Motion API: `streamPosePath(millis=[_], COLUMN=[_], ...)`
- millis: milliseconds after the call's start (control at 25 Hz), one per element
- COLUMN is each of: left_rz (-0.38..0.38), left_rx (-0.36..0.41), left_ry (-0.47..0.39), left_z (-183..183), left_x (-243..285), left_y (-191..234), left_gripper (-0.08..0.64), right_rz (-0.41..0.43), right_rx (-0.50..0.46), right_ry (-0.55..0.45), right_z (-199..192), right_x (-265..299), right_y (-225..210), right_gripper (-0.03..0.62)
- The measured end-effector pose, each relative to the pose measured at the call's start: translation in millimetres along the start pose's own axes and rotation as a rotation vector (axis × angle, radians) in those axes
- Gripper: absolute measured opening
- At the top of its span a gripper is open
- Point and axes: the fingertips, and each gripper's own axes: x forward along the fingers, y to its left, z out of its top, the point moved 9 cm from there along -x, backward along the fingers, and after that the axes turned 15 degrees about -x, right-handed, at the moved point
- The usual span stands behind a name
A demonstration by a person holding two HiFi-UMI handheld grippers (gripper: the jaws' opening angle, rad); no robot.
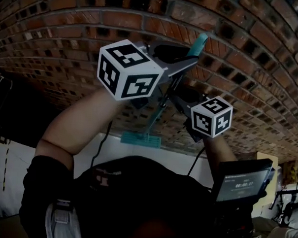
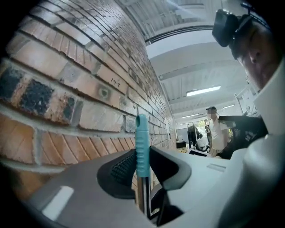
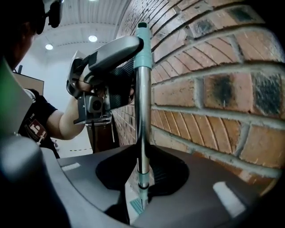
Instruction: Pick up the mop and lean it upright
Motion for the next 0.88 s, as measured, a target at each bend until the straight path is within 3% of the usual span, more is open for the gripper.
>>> streamPosePath(millis=[560,880], left_rz=[-0.090,-0.108], left_rx=[0.004,0.005], left_ry=[0.004,-0.001], left_z=[94.1,106.5], left_x=[17.4,19.9], left_y=[-24.1,-28.4], left_gripper=[0.094,0.094], right_rz=[0.041,0.027], right_rx=[0.001,-0.006], right_ry=[-0.063,-0.077], right_z=[84.5,93.7], right_x=[-46.6,-54.6], right_y=[-22.1,-26.1], right_gripper=[0.104,0.104])
